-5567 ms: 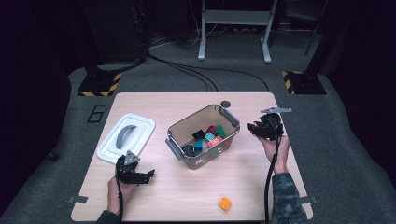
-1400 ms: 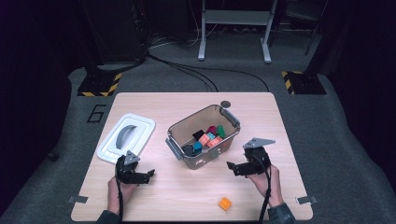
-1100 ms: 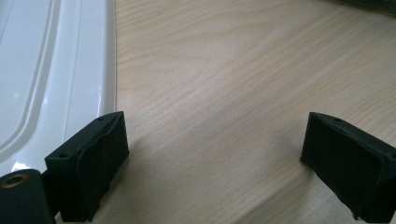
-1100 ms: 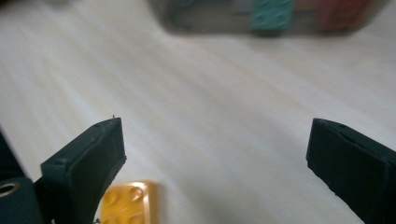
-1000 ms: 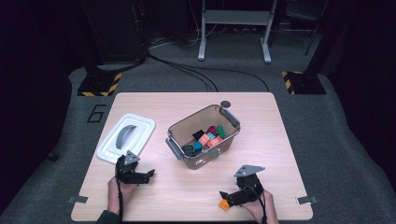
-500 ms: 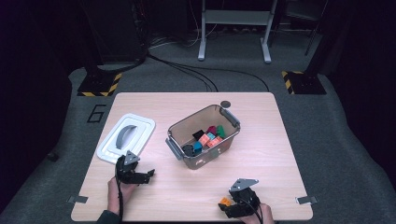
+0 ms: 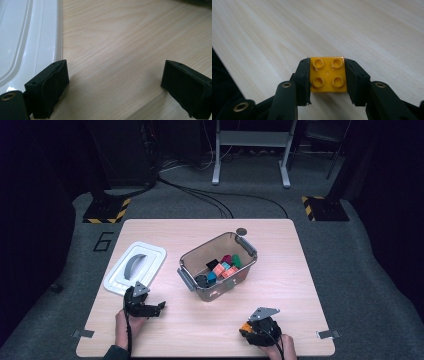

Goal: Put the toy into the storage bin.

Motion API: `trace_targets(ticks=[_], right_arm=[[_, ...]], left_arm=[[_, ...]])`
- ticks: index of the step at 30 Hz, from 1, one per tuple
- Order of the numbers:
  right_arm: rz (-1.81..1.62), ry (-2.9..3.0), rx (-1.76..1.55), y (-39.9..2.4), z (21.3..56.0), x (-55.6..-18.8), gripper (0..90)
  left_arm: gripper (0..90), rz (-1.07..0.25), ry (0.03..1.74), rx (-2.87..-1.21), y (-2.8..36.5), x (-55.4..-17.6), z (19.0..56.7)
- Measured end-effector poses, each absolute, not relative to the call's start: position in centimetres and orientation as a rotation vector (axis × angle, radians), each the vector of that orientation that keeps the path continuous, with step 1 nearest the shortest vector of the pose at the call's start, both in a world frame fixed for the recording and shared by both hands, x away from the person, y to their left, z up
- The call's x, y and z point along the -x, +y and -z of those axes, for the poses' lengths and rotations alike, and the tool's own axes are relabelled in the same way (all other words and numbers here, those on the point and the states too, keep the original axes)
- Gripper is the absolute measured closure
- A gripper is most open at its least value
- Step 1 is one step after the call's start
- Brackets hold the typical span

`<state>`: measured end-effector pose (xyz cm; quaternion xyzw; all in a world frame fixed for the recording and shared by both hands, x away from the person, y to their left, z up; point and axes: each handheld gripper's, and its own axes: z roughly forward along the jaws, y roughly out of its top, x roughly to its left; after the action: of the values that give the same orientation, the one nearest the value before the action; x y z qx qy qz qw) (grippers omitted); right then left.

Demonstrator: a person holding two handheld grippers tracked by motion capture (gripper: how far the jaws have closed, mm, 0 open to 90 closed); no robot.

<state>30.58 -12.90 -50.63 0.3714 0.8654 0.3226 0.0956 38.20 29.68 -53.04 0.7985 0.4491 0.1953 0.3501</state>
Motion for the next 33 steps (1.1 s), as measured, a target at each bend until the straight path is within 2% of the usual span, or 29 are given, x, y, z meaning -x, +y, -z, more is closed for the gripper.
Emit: trace_targets(ticks=[19, 33], right_arm=[[-1.048, 2.339, -1.273, -16.4, 48.8, -38.6, 58.6], [-1.046, 2.243, -1.365, -18.2, 47.6, -42.9, 58.7]], left_arm=[[7.1, -0.505, 1.164, -2.068, 29.7, -38.2, 53.0], [7.1, -0.504, 1.164, -2.069, 29.7, -38.2, 53.0]])
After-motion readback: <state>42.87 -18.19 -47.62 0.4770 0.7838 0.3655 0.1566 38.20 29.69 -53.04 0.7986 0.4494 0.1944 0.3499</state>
